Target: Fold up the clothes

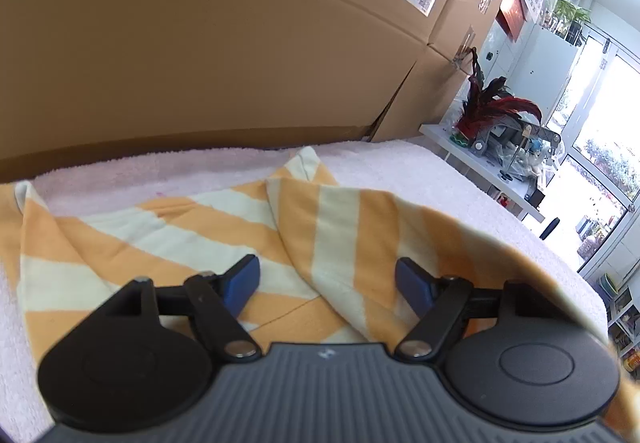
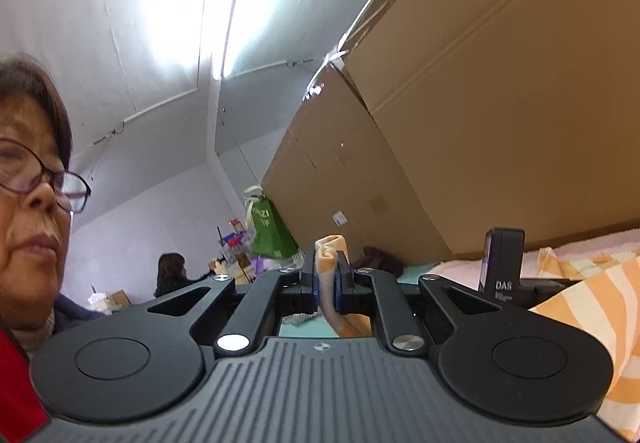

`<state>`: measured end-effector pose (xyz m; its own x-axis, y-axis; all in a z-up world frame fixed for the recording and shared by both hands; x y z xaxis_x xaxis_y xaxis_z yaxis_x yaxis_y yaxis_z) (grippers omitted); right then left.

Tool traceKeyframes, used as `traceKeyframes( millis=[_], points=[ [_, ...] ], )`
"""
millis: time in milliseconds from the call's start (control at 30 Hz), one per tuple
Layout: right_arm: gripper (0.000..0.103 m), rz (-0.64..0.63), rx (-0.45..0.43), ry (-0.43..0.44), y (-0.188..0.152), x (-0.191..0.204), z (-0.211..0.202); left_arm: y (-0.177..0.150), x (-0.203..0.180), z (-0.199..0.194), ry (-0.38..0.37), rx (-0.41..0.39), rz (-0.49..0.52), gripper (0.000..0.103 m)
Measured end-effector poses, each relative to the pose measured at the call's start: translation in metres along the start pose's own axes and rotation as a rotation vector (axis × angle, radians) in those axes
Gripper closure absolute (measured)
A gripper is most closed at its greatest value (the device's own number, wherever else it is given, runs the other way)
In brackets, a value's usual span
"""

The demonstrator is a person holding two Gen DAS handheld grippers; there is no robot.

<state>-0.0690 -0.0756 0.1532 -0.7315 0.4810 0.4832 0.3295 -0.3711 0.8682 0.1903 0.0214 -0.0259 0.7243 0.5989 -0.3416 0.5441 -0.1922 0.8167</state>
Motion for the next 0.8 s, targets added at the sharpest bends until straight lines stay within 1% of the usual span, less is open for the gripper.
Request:
traceKeyframes(
  millis=[100, 300, 433, 500, 633, 800],
  points=[
    [0.094, 0.009, 0.034, -0.042, -0.014, -0.005, -0.004, 0.001, 0.003, -0.001, 0.005, -0.006, -0.02, 0.025],
    [0.093, 0.029, 0.102, -0.126, -0.04, -0.015, -0.013, 0.005, 0.013, -0.006, 0.037, -0.026, -0.071, 0.022],
    [0.093, 0.051, 0.113, -0.15, -0.052, -0.017, -0.023, 0.007, 0.014, -0.008, 0.059, -0.037, -0.067, 0.021],
    [0.093, 0.058, 0.12, -0.16, -0.057, -0.017, -0.027, 0.009, 0.015, -0.012, 0.074, -0.051, -0.066, 0.018],
    [0.093, 0.063, 0.15, -0.172, -0.068, -0.016, -0.037, 0.013, 0.022, -0.019, 0.095, -0.083, -0.082, 0.018],
    [0.093, 0.059, 0.155, -0.147, -0.062, -0.01, -0.051, 0.015, 0.023, -0.021, 0.102, -0.094, -0.087, 0.018]
  ],
)
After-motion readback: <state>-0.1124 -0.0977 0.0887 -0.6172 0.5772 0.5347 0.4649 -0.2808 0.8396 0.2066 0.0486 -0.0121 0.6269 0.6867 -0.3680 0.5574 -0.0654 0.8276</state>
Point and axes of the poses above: each gripper's, at about its wrist camera, not at the fingertips, and z roughly the way its jaws point, x to its left, y to its top, the point moved 2 cm from there along z, roughly the way its jaws point, and after that the axes turned 4 degrees about -x, right-handed, at the moved point
